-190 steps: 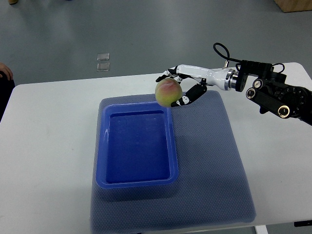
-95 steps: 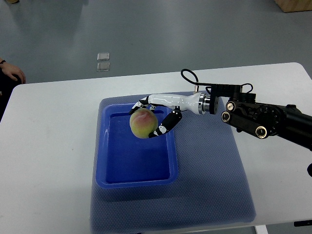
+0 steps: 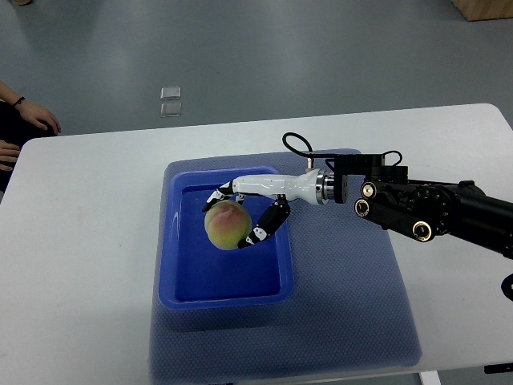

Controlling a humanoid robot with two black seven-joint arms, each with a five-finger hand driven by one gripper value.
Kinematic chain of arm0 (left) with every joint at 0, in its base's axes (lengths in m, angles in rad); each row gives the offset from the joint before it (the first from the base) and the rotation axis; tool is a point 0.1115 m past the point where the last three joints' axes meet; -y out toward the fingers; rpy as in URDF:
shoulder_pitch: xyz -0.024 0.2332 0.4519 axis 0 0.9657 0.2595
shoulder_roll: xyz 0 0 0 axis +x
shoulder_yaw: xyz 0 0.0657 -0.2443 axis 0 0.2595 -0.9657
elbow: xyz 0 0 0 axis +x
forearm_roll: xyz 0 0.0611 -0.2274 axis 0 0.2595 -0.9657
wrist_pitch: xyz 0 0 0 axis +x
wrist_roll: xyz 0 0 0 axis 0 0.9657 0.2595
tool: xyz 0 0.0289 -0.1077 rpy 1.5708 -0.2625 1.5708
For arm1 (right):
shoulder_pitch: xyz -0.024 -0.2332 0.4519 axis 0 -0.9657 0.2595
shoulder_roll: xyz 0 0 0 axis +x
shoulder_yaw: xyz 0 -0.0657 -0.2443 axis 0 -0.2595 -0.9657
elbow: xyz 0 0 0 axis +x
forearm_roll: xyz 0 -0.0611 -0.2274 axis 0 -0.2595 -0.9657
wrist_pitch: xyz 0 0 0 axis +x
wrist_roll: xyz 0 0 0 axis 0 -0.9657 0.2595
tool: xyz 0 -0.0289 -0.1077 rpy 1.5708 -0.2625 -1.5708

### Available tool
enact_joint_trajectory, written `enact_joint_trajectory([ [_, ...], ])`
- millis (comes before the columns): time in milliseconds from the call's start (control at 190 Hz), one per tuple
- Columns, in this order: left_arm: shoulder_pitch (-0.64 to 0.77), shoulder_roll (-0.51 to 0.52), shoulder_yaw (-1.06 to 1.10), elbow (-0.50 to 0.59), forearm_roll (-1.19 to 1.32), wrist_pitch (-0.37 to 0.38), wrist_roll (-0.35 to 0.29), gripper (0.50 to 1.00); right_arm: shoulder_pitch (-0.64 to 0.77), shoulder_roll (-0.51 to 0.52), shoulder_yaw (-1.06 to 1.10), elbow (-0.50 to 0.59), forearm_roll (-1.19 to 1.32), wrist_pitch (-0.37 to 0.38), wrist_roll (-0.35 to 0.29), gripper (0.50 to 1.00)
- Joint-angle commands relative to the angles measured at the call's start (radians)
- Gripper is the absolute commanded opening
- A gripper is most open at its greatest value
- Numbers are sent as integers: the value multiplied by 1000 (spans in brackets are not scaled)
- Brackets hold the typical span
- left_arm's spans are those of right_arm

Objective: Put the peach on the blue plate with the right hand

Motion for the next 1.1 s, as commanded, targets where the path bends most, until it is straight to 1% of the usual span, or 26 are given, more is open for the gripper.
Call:
enact_joint_trajectory([
  [0, 0, 0, 0, 0, 0, 0, 0, 1000, 1, -1, 0, 0, 0, 0, 0, 605],
  [301, 0, 0, 0, -1, 0, 0, 0, 1000, 0, -1, 0, 0, 0, 0, 0, 605],
  [369, 0, 0, 0, 0, 0, 0, 0, 1000, 0, 0, 0, 0, 0, 0, -2, 617],
  [390, 0, 0, 0, -1, 0, 0, 0, 1000, -3, 0, -2, 0, 0, -2, -3, 646],
  [395, 0, 0, 0, -1, 0, 0, 0, 1000, -5, 0, 0, 0, 0, -2, -3, 664],
  [401, 0, 0, 0, -1, 0, 0, 0, 1000, -5, 0, 0, 0, 0, -2, -3, 664],
  [411, 0, 0, 0, 0, 0, 0, 0, 1000, -8, 0, 0, -2, 0, -3, -5, 711],
  [417, 0, 0, 0, 0, 0, 0, 0, 1000, -8, 0, 0, -2, 0, -3, -5, 711],
  [422, 0, 0, 0, 0, 0, 0, 0, 1000, -9, 0, 0, -2, 0, -5, -5, 739],
  [427, 0, 0, 0, 0, 0, 0, 0, 1000, -9, 0, 0, -2, 0, -5, -5, 740],
  [432, 0, 0, 0, -1, 0, 0, 0, 1000, -11, 0, 0, -2, 0, -6, -6, 772],
  [438, 0, 0, 0, -1, 0, 0, 0, 1000, -11, 0, 0, -2, 0, -6, -6, 772],
  [443, 0, 0, 0, -1, 0, 0, 0, 1000, -11, 0, 0, -2, 0, -8, -8, 805],
  [453, 0, 0, 0, -1, 0, 0, 0, 1000, -11, 0, 0, -2, 0, -8, -8, 805],
  [459, 0, 0, 0, -1, 0, 0, 0, 1000, -12, 0, 0, -2, -2, -11, -8, 835],
  [464, 0, 0, 0, -1, 0, 0, 0, 1000, -12, 0, 0, -2, -2, -11, -8, 836],
  [469, 0, 0, 0, -1, 0, 0, 0, 1000, -14, 0, 0, -2, -2, -12, -9, 866],
  [475, 0, 0, 0, -1, 0, 0, 0, 1000, -14, 0, 0, -2, -2, -12, -9, 866],
  [480, 0, 0, 0, -1, 0, 0, 0, 1000, -16, 0, 0, -2, -2, -15, -9, 889],
  [485, 0, 0, 0, -1, 0, 0, 0, 1000, -16, 0, 0, -2, -2, -15, -9, 889],
  [490, 0, 0, 0, 0, 0, 0, 0, 1000, -17, 0, 0, -2, -3, -17, -9, 907],
  [511, 0, 0, 0, 0, 0, 0, 0, 1000, -20, 0, 0, -3, -3, -21, -9, 925],
  [791, 0, 0, 0, -1, 0, 0, 0, 1000, -40, -1, 3, -8, 0, -28, -9, 932],
  [886, 0, 0, 0, 0, 0, 0, 0, 1000, -31, -21, 47, -8, 32, -26, 1, 930],
  [996, 0, 0, 0, 0, 0, 0, 0, 1000, -39, -35, 147, -9, 92, 14, 1, 930],
  [1097, 0, 0, 0, 0, 0, 0, 0, 1000, -74, -32, 198, -18, 199, 75, -9, 930],
])
